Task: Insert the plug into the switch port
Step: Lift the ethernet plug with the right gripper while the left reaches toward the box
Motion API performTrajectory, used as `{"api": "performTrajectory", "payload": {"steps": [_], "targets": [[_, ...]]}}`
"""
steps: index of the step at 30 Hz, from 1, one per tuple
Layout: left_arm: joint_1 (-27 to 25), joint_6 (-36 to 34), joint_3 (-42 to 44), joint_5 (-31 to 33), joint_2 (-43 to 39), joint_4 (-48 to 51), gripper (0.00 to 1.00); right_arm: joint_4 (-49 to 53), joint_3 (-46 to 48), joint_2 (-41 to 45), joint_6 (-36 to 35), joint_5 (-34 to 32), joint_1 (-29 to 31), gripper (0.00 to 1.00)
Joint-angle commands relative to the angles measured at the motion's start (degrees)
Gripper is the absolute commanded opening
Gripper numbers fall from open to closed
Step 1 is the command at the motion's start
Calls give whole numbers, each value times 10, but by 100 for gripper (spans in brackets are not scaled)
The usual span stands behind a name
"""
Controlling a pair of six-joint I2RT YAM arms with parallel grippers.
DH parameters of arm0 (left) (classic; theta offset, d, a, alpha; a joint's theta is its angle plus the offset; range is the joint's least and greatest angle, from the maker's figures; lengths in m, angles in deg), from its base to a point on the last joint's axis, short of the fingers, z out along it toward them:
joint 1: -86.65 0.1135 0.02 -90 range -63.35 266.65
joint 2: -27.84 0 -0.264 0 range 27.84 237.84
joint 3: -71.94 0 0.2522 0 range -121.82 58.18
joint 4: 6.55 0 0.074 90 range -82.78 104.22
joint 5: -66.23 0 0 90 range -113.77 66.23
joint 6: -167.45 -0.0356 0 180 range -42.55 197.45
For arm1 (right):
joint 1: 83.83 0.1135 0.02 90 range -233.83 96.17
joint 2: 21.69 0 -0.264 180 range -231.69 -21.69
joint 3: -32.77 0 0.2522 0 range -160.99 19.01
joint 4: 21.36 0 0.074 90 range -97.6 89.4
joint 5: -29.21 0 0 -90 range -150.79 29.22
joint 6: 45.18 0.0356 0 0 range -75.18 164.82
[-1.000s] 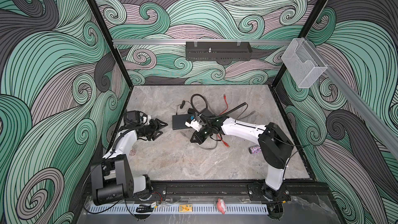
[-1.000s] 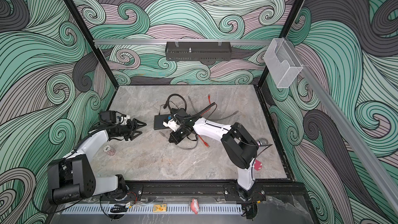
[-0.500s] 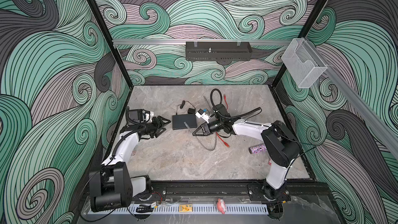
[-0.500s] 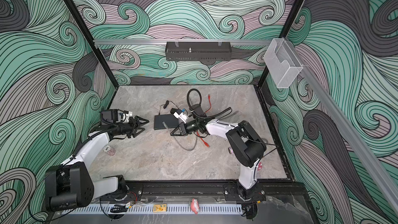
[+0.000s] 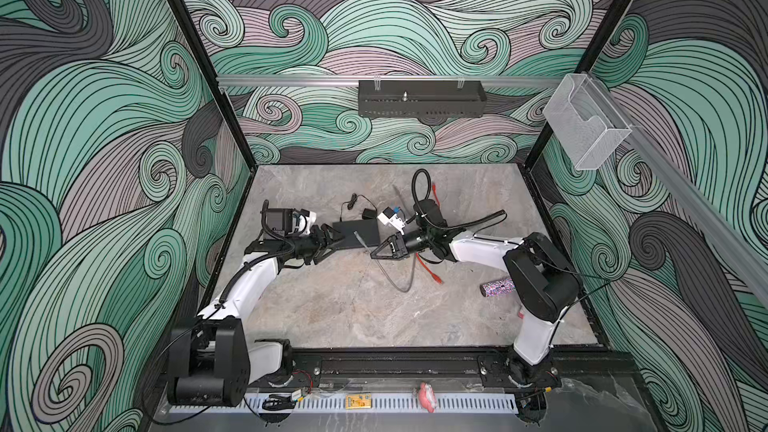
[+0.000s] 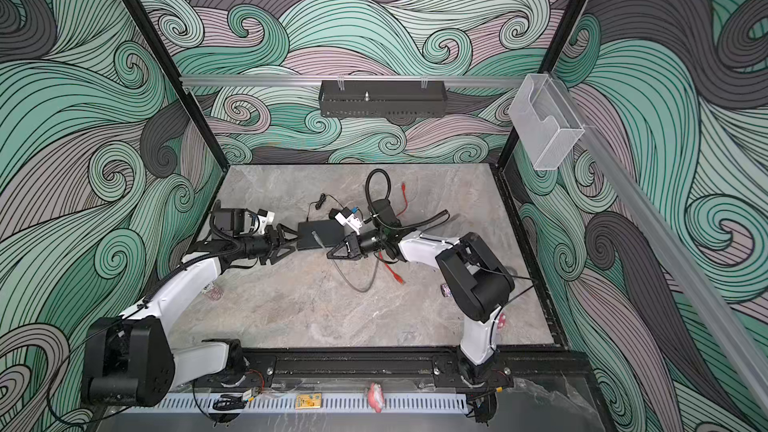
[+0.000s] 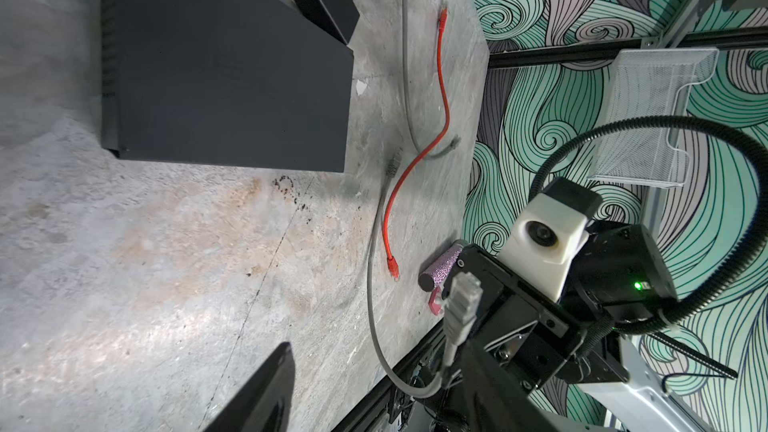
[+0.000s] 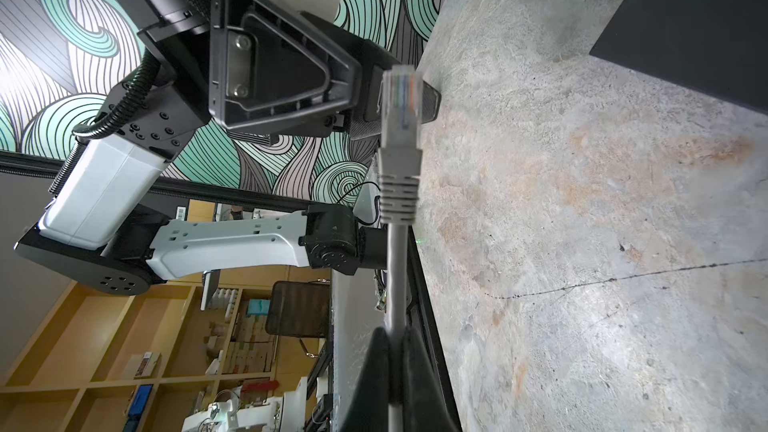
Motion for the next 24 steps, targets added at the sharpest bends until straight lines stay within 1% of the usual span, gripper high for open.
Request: {"api": "performTrajectory", "payload": {"steps": [1, 4, 6, 7, 9, 10, 12, 15, 20, 24], "targets": [[-10, -5, -21, -6, -8, -14, 66, -17, 6, 15, 7, 17, -5, 4], [-21, -4, -20, -13, -9, -30, 66, -16, 9, 17, 7, 17, -5, 4], [-27, -3, -21, -15, -6, -38, 66, 3, 10, 22, -6, 9, -5, 4], [-30, -3, -22, -18, -5, -41, 66, 22, 7, 25, -19, 0, -5, 4], [-38, -1, -22, -21, 0, -48, 65, 88, 2, 36, -72, -27, -3, 3], [-40, 1, -21, -22, 1, -52, 65, 124, -1, 45, -102, -50, 0, 3], [-45, 5, -21, -23, 3, -59, 65, 216, -13, 66, -189, -120, 14, 2], [-49, 8, -23, -23, 8, -67, 65, 300, -20, 89, -275, -234, 46, 2], [-51, 10, -24, -21, 16, -71, 65, 359, -18, 107, -357, -406, 106, 2], [-51, 10, -23, -18, 22, -72, 64, 377, -15, 113, -383, -512, 143, 2]]}}
